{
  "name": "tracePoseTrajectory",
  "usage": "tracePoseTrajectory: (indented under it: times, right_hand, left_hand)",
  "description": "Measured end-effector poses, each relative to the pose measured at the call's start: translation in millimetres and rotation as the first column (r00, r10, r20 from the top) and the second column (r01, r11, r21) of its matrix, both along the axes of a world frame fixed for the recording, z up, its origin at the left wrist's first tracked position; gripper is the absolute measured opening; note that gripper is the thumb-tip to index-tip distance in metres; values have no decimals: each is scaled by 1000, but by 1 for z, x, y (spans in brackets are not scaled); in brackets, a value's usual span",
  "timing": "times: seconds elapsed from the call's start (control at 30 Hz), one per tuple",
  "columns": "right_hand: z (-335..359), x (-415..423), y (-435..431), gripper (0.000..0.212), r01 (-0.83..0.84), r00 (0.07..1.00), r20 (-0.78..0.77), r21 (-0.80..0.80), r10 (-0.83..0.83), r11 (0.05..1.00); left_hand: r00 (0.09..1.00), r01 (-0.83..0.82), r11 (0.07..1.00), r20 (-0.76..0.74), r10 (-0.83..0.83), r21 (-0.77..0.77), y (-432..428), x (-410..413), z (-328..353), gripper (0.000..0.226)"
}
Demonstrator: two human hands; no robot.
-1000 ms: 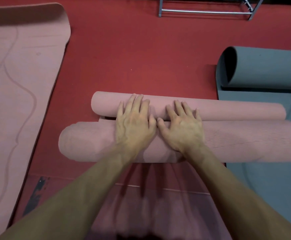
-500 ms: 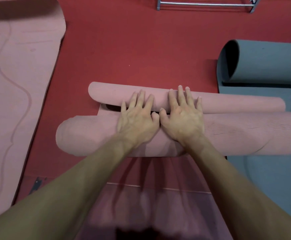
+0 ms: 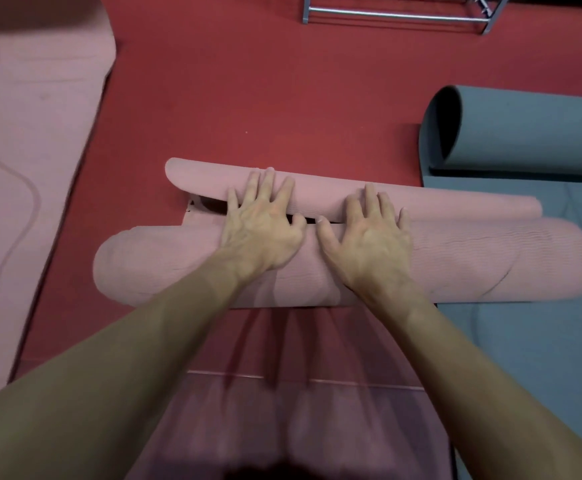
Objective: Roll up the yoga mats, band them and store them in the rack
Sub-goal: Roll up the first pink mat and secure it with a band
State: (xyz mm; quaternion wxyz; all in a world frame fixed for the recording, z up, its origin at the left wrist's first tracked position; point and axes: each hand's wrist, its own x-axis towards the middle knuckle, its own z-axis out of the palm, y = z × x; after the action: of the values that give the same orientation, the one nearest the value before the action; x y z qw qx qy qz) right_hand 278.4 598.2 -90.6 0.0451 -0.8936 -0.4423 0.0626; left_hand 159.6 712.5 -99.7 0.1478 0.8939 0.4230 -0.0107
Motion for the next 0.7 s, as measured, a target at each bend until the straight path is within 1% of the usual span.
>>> tracePoseTrajectory:
  times: [0.1,0.17,0.3,0.37,0.43,0.5,0.53,0.6,0.63,0.7]
  right_hand:
    - [0,8,1,90,-3,1000,19,-115,5,993]
    - [0,11,5,89,-12,1000,5,-142,12,990]
    - [6,21,14,95,-38,998,-50,-210,28,977]
    - [9,28,17,102,-62,995,-89,-241,41,968]
    - [11,36,20,109,-91,990,-125,-270,59,959]
    - [13,43,23,113,-118,985,-154,-300,74,947]
    - [14,46,25,114,-125,983,-169,-304,76,945]
    - [14,48,27,116,-130,980,-184,-290,78,948]
    - [12,47,25,117,-131,981,-175,-275,85,952]
    - [7,46,20,114,-137,985,-130,-219,110,966]
  left_hand:
    - [1000,-11,998,14,11,56,-3,2,-3,70]
    - [999,-15,996,38,12,88,-5,2,-4,68]
    - [998,-7,997,57,3,75,-2,5,-2,67]
    - [999,7,997,34,-10,78,-2,4,-3,67]
    - [999,36,998,-21,-35,59,-1,4,-2,69]
    - [994,68,996,-90,-63,55,8,5,1,73]
    - [988,92,993,-128,-82,77,15,7,3,77]
    - [974,139,985,-197,-116,106,31,10,4,89]
    - [970,145,986,-209,-124,86,36,11,3,95]
    - [979,119,993,-172,-113,20,36,12,-3,99]
